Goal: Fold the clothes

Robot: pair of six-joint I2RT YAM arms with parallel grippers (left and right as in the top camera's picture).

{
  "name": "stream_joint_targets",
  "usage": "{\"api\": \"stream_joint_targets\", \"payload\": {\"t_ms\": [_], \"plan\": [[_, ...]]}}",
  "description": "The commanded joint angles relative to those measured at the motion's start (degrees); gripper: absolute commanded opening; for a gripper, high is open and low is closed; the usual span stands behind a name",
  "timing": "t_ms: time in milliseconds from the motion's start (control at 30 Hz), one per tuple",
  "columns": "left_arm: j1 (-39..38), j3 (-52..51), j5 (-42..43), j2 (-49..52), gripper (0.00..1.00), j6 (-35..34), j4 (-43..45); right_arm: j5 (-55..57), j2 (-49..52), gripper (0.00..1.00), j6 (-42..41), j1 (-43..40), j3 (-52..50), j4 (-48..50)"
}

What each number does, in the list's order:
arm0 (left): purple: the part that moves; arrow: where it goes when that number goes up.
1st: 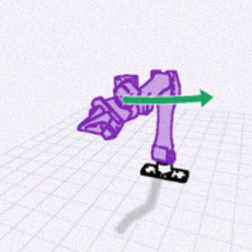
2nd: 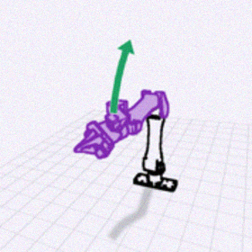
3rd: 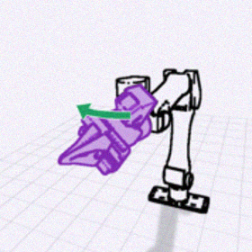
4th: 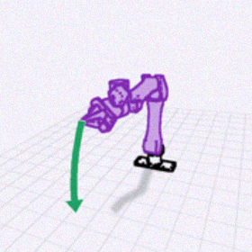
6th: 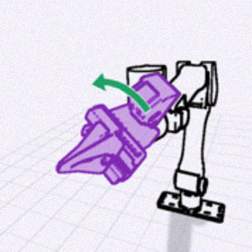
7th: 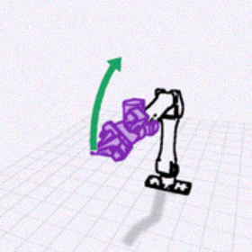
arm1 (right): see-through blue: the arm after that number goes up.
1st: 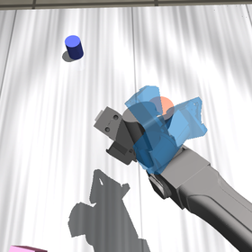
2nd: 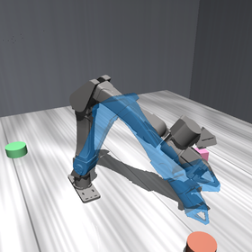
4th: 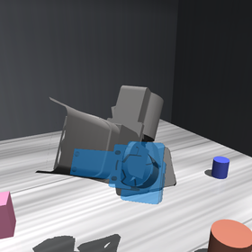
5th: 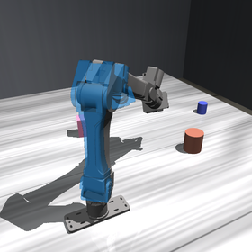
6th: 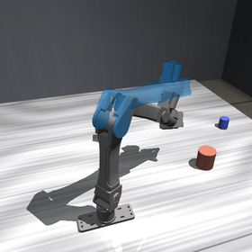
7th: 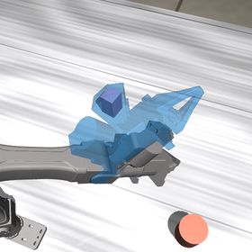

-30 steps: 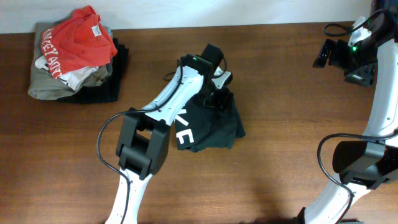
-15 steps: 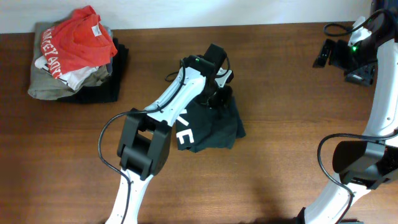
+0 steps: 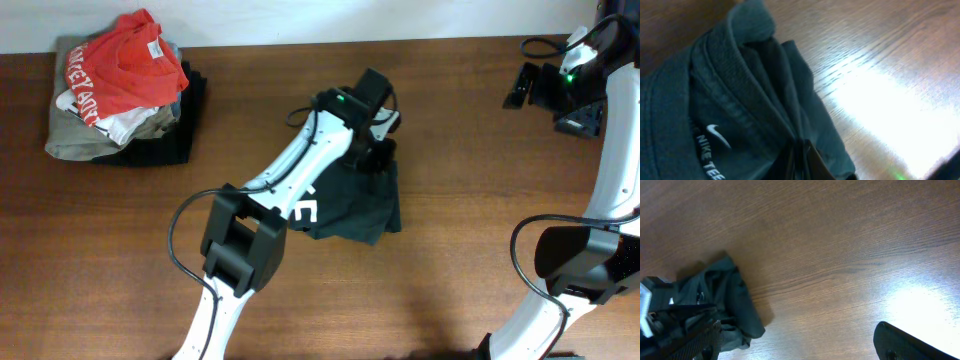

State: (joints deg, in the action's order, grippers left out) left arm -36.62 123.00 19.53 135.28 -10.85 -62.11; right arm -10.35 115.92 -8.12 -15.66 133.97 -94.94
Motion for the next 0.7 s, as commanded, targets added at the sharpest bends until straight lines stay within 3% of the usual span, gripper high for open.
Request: {"api": "stream_joint_targets", "payload": {"t_ms": [0,133,233,433,667], "plan": [[-2.3,0.7,-1.9,1.7,0.11,0.6,1.2,0.5,-1.1,0.99,0.4,0.0,0.6,0.0],[-4.2,0.7,-0.7,5.4,0.11,0.6,1.2,0.5,-1.1,0.99,0.4,0.0,0.5,0.0],[-5.4,0.7,0.5,6.9,0.06,0.7,1.2,0.5,-1.1,0.99,0.4,0.0,0.5,0.0],[-4.4,5.7,-3.1,3.0,0.07,3.0,-2.9,0.5,-1.1,0.98,0.4,0.0,0.6,0.0],[2.1,10.9,-5.0,-2.8,0.24,3.2,-9.2,0.5,-1.1,0.99,0.4,0.0,0.5,0.0]]}}
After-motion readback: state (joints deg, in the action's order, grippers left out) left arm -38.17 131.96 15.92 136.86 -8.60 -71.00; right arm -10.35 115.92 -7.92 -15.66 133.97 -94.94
